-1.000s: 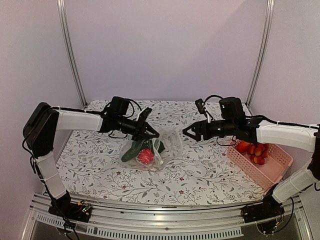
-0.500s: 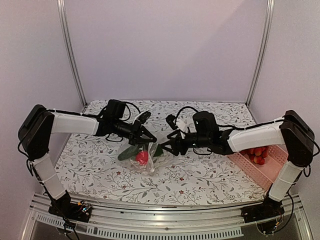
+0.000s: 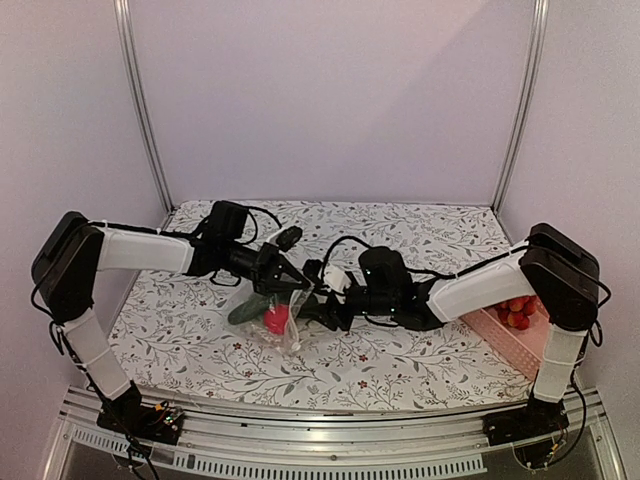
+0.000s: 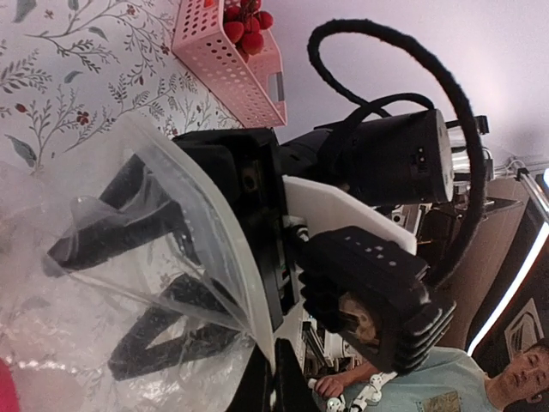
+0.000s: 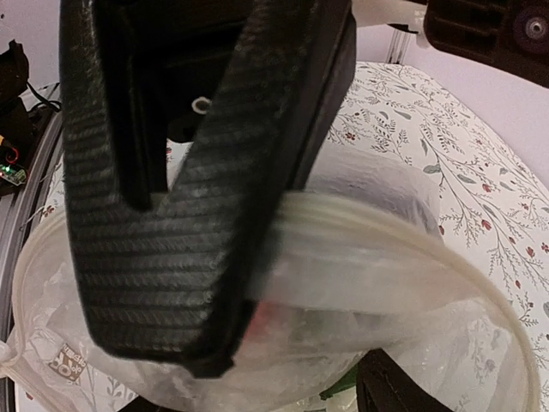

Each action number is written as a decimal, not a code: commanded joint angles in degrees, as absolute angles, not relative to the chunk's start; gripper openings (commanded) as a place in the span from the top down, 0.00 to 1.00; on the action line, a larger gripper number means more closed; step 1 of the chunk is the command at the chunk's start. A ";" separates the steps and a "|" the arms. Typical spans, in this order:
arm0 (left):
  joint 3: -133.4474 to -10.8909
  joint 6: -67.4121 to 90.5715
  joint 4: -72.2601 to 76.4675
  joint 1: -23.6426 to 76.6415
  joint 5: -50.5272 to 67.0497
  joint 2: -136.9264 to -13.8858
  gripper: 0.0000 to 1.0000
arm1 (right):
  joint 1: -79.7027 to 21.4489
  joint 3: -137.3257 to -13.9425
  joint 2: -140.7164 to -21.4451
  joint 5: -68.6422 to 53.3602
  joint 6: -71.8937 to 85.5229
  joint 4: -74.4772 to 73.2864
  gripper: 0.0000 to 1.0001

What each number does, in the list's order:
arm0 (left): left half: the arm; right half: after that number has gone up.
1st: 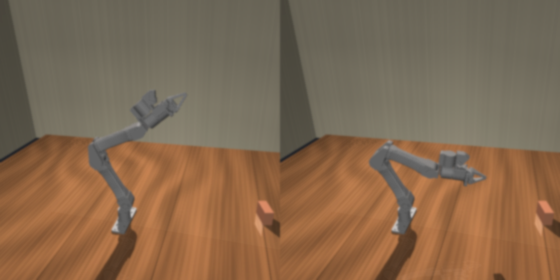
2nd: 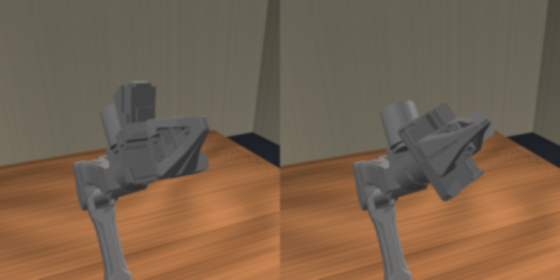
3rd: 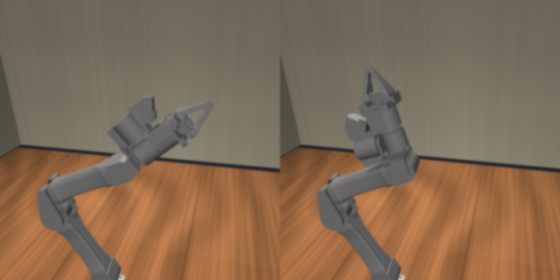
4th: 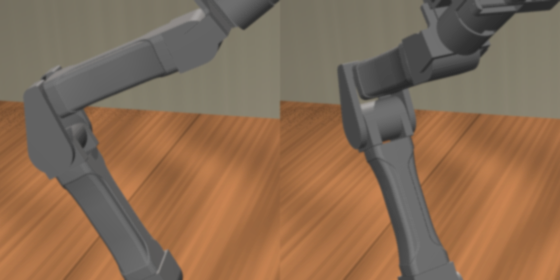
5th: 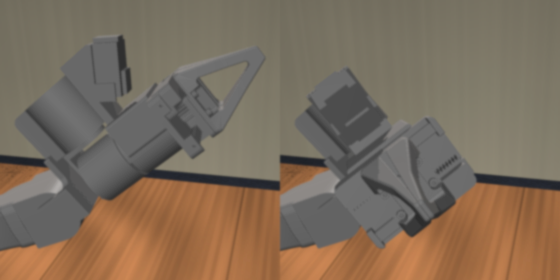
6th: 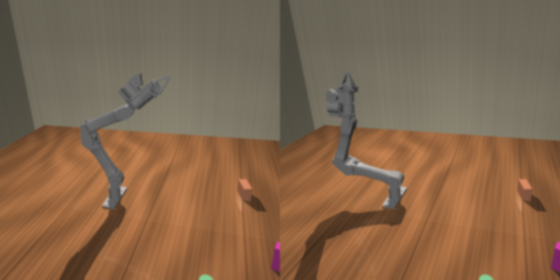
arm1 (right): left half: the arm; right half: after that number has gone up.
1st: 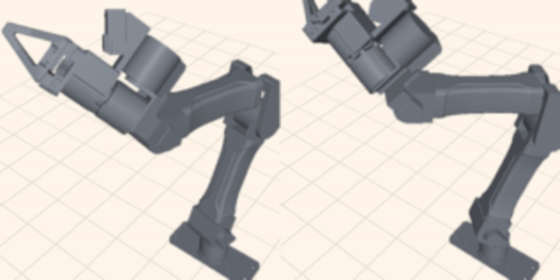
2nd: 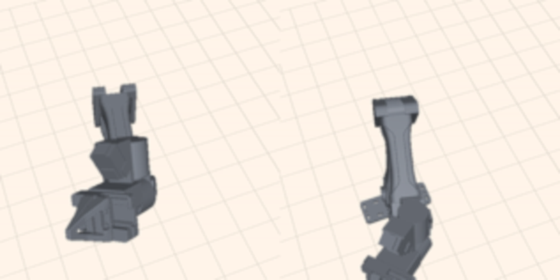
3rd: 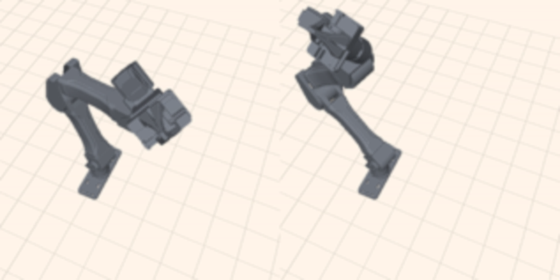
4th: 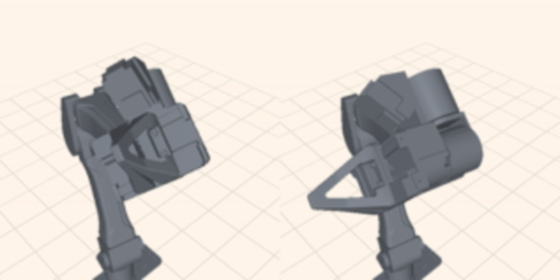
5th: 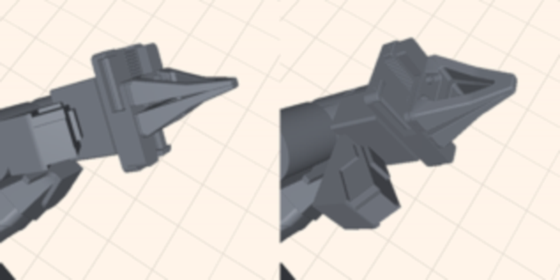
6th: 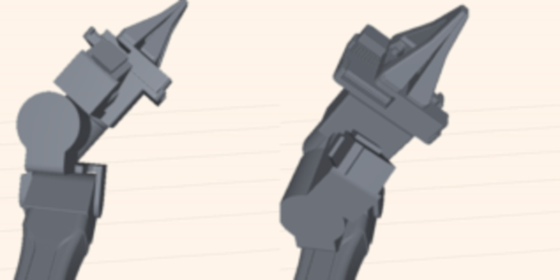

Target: Open the zip-top bag and remove the fake food

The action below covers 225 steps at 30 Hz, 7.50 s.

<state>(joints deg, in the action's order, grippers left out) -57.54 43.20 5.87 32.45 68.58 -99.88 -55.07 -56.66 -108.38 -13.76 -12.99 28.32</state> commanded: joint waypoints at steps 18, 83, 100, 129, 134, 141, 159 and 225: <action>-53.55 47.88 14.07 33.03 71.02 -98.64 1.00 | -58.45 -50.11 -105.79 -7.51 -13.33 30.85 0.45; -62.23 16.83 -31.00 28.68 27.96 -105.75 1.00 | -59.33 -59.12 -116.41 -6.91 -6.57 26.85 0.36; -61.60 25.76 -23.04 32.53 34.56 -110.67 1.00 | -61.56 -65.64 -121.53 -12.71 -12.51 24.47 0.31; -62.61 23.91 -22.79 33.00 33.58 -111.54 1.00 | -60.72 -57.68 -100.64 -1.77 -9.98 19.87 0.67; -64.85 23.90 -22.68 33.55 33.91 -113.01 1.00 | -57.17 -55.70 -93.62 -0.35 -4.17 15.38 0.66; -68.08 23.53 -22.88 34.24 35.01 -115.35 1.00 | -48.70 -49.97 -80.61 3.13 5.60 2.94 0.66; -70.00 22.84 -23.79 34.57 36.08 -117.07 1.00 | -23.51 -37.75 -53.97 3.67 19.68 -24.50 0.64; -73.31 30.16 -17.08 33.09 52.89 -108.86 1.00 | -56.43 -58.80 -104.83 1.71 -1.61 11.47 0.64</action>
